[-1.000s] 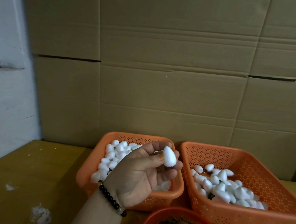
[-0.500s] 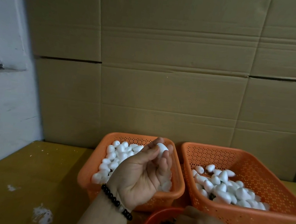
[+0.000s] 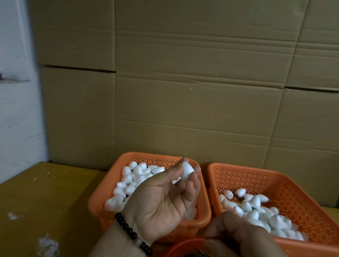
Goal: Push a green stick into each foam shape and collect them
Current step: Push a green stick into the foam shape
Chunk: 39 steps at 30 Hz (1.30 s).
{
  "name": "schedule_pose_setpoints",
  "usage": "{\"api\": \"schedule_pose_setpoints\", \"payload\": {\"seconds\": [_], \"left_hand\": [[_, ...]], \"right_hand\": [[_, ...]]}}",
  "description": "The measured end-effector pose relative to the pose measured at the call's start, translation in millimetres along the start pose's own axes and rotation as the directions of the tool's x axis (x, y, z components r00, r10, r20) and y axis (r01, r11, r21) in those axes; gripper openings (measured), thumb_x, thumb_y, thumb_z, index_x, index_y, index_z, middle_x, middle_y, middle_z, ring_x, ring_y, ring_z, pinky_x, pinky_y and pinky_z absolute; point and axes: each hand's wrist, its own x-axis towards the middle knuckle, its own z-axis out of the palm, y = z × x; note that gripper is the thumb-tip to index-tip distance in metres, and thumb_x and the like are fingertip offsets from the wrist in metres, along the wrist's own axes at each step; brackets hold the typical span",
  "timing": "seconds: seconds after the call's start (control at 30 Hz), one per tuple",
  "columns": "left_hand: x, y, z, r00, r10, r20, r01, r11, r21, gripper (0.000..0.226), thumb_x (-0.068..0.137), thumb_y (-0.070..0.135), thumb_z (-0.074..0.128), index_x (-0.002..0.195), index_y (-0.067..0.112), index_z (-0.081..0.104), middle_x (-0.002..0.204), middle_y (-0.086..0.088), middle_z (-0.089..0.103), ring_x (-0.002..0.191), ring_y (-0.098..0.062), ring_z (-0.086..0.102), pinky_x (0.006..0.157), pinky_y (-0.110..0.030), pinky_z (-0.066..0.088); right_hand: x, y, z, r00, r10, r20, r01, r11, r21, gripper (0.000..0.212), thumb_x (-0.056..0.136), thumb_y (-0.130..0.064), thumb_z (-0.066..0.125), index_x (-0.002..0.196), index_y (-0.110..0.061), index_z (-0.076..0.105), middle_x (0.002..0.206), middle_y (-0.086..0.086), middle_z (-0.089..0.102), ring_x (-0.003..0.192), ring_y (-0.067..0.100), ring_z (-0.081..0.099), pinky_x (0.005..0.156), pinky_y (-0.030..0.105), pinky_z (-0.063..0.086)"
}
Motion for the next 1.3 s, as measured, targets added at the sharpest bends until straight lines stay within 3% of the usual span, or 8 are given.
{"api": "schedule_pose_setpoints", "payload": {"seconds": [0.03, 0.07, 0.17, 0.4, 0.8, 1.07, 1.2, 1.3], "left_hand": [[0.2, -0.6, 0.5, 1.0, 0.007, -0.026, -0.006, 1.0, 0.016, 0.04, 0.054, -0.015, 0.081, 0.09, -0.003, 0.069, 0.102, -0.024, 0.063, 0.067, -0.029, 0.067, 0.056, -0.029, 0.058], [0.5, -1.4, 0.4, 0.999, 0.014, -0.051, -0.012, 0.999, 0.033, 0.036, 0.059, -0.013, 0.079, 0.091, -0.001, 0.068, 0.099, -0.023, 0.064, 0.066, -0.028, 0.067, 0.053, -0.028, 0.058], [1.0, -3.2, 0.4, 0.997, 0.015, -0.078, -0.007, 0.995, 0.1, 0.028, 0.066, -0.008, 0.073, 0.091, 0.004, 0.067, 0.096, -0.019, 0.066, 0.066, -0.025, 0.067, 0.052, -0.027, 0.057], [0.2, -8.4, 0.7, 0.998, 0.01, -0.065, 0.011, 0.951, 0.309, 0.018, 0.071, 0.004, 0.065, 0.085, 0.013, 0.073, 0.109, -0.011, 0.07, 0.078, -0.02, 0.063, 0.06, -0.026, 0.053], [0.7, -17.7, 1.6, 1.0, 0.0, -0.024, 0.008, 0.952, 0.305, 0.024, 0.079, -0.007, 0.057, 0.102, 0.001, 0.059, 0.094, -0.022, 0.066, 0.087, -0.032, 0.067, 0.066, -0.033, 0.06], [1.4, -17.8, 1.2, 0.999, -0.012, -0.037, 0.022, 0.956, 0.293, 0.024, 0.08, -0.01, 0.049, 0.095, -0.006, 0.067, 0.094, -0.026, 0.066, 0.086, -0.035, 0.07, 0.07, -0.036, 0.061], [0.0, -19.1, 2.5, 0.999, -0.035, -0.017, 0.038, 0.953, 0.299, 0.023, 0.079, -0.012, 0.05, 0.088, -0.007, 0.071, 0.091, -0.028, 0.067, 0.086, -0.036, 0.071, 0.074, -0.036, 0.06], [-0.5, -21.0, 3.8, 0.999, -0.05, 0.0, 0.048, 0.956, 0.291, 0.02, 0.073, -0.014, 0.058, 0.087, -0.007, 0.072, 0.092, -0.03, 0.067, 0.086, -0.036, 0.071, 0.073, -0.036, 0.06]], "right_hand": [[-45.9, 18.3, -20.2, 0.998, -0.055, -0.015, 0.056, 0.996, 0.074, 0.01, 0.082, -0.043, 0.067, 0.078, -0.038, 0.06, 0.07, -0.036, 0.06, 0.077, -0.013, 0.06, 0.098, 0.02, 0.032], [-47.8, 15.3, -12.7, 0.996, 0.088, -0.03, -0.076, 0.954, 0.289, 0.01, 0.079, -0.038, 0.071, 0.075, -0.035, 0.062, 0.065, -0.029, 0.062, 0.072, -0.007, 0.063, 0.087, 0.015, 0.036], [-49.4, 31.6, -15.0, 0.978, 0.045, -0.204, 0.042, 0.914, 0.404, 0.011, 0.063, -0.035, 0.076, 0.067, -0.026, 0.07, 0.059, -0.008, 0.067, 0.056, -0.002, 0.061, 0.065, 0.011, 0.042], [-42.5, 33.8, -14.5, 0.943, 0.216, -0.254, 0.084, 0.582, 0.809, 0.043, 0.048, -0.045, 0.087, 0.078, -0.016, 0.075, 0.055, 0.022, 0.063, 0.039, 0.018, 0.054, 0.034, 0.022, 0.04], [-39.8, 41.0, -12.9, 0.972, 0.221, -0.083, 0.005, 0.334, 0.943, 0.034, 0.067, -0.02, 0.064, 0.098, -0.015, 0.076, 0.07, 0.007, 0.065, 0.055, 0.01, 0.048, 0.042, 0.017, 0.032], [-39.2, 39.9, -14.0, 0.953, 0.304, -0.022, -0.006, 0.09, 0.996, 0.018, 0.072, -0.008, 0.061, 0.084, -0.002, 0.074, 0.069, 0.016, 0.063, 0.047, 0.015, 0.056, 0.033, 0.02, 0.041], [-40.5, 36.3, -15.5, 0.932, 0.347, -0.101, 0.071, 0.097, 0.993, 0.011, 0.067, -0.007, 0.064, 0.067, -0.009, 0.074, 0.061, 0.017, 0.062, 0.048, 0.017, 0.062, 0.04, 0.022, 0.051], [-40.5, 35.3, -13.8, 0.902, 0.341, -0.266, 0.191, 0.236, 0.953, 0.02, 0.051, -0.017, 0.078, 0.07, -0.011, 0.075, 0.063, 0.017, 0.064, 0.053, 0.021, 0.064, 0.043, 0.025, 0.052]]}}
